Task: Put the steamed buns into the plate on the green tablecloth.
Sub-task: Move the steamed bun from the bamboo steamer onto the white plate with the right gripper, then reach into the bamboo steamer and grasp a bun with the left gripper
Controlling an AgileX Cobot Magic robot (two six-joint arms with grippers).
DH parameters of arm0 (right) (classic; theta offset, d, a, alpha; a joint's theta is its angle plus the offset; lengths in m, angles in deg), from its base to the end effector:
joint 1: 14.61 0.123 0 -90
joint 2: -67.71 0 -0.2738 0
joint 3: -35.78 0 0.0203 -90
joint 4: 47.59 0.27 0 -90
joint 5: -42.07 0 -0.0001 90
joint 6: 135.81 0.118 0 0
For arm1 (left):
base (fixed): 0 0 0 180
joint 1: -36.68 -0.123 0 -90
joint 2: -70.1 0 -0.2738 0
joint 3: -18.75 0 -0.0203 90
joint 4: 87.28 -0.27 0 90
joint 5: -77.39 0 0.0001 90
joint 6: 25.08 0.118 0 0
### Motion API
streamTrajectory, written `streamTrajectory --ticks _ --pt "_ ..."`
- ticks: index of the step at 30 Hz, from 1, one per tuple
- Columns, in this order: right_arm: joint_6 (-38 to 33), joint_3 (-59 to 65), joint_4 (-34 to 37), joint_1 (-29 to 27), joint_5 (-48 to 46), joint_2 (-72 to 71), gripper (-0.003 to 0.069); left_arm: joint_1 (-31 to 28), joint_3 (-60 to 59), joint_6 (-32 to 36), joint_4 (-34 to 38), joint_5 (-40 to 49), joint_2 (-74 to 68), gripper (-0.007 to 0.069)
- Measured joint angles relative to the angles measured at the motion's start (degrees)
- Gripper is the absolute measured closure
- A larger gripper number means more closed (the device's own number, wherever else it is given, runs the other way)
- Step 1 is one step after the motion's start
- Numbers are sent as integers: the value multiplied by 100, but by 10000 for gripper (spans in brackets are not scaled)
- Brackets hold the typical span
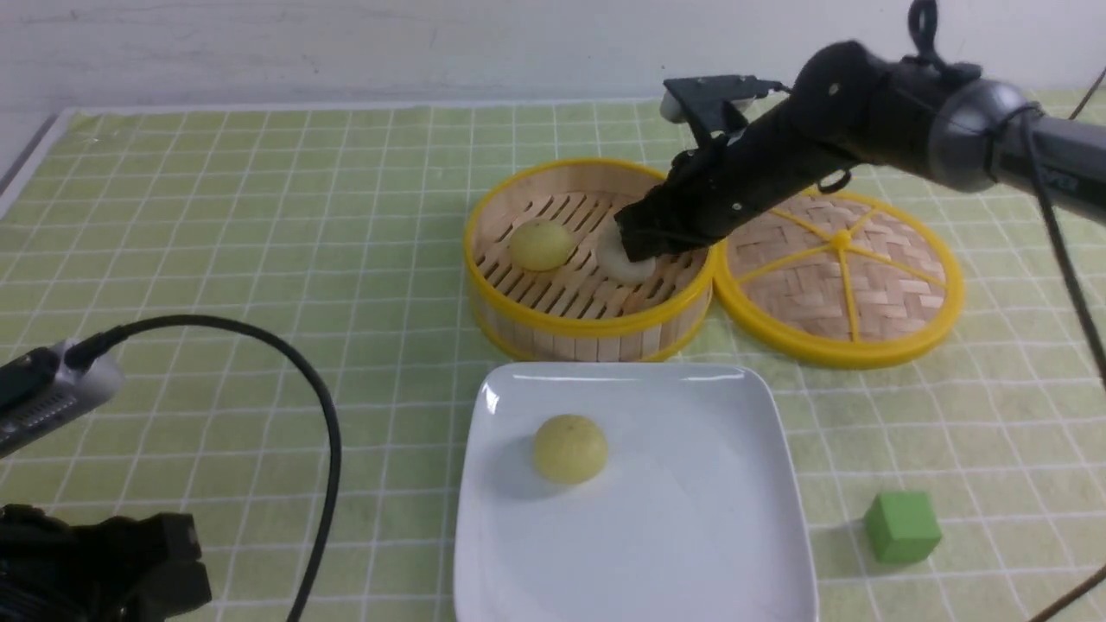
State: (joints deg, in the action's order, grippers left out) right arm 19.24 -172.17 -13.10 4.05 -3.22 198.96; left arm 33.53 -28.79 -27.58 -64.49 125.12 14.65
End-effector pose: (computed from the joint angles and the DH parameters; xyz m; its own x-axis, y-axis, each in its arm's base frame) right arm 0.4706 0.2091 0.2001 -0.7651 -0.2441 -0.5959 -0.5107 0.7937 0.3306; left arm 0.1731 -0.0244 0.2113 -0.8380 -0.3471 -0.4210 -0.1743 0.9015 -0.3962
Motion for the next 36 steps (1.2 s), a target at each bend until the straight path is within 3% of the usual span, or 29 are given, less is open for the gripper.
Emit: streamTrajectory --ticks 3,7,10,15,20,21,23,25,28,33,36 --pt "87 0 -128 -94 -1378 -852 635 0 0 0 0 -71 0 363" --pt "223 615 -181 -22 -2305 -1796 634 0 0 0 0 -153 0 363" --pt "271 1432 -225 170 -2356 -2058 633 0 0 0 0 -184 0 363" --pt "435 3004 -351 524 -625 -1858 601 0 0 0 0 -211 -11 363" --pt "498 3284 -399 518 29 -1671 414 0 0 0 0 -289 -11 363" --pt "547 3228 -399 505 -126 -1671 331 0 0 0 0 -305 -11 363" --pt "596 3033 -435 445 -543 -1724 236 0 0 0 0 -315 -11 363" --pt "695 2723 -581 330 -1044 -1863 210 0 0 0 28 -336 -11 363" --pt "1009 2190 -1101 88 -1914 -2262 298 0 103 0 46 -399 -54 386" --pt "1739 2373 -2235 -305 -2381 -3483 638 0 937 180 170 -66 -617 564" --pt "2025 3189 -2588 -483 -2458 -4407 673 0 1545 838 562 304 -1275 617"
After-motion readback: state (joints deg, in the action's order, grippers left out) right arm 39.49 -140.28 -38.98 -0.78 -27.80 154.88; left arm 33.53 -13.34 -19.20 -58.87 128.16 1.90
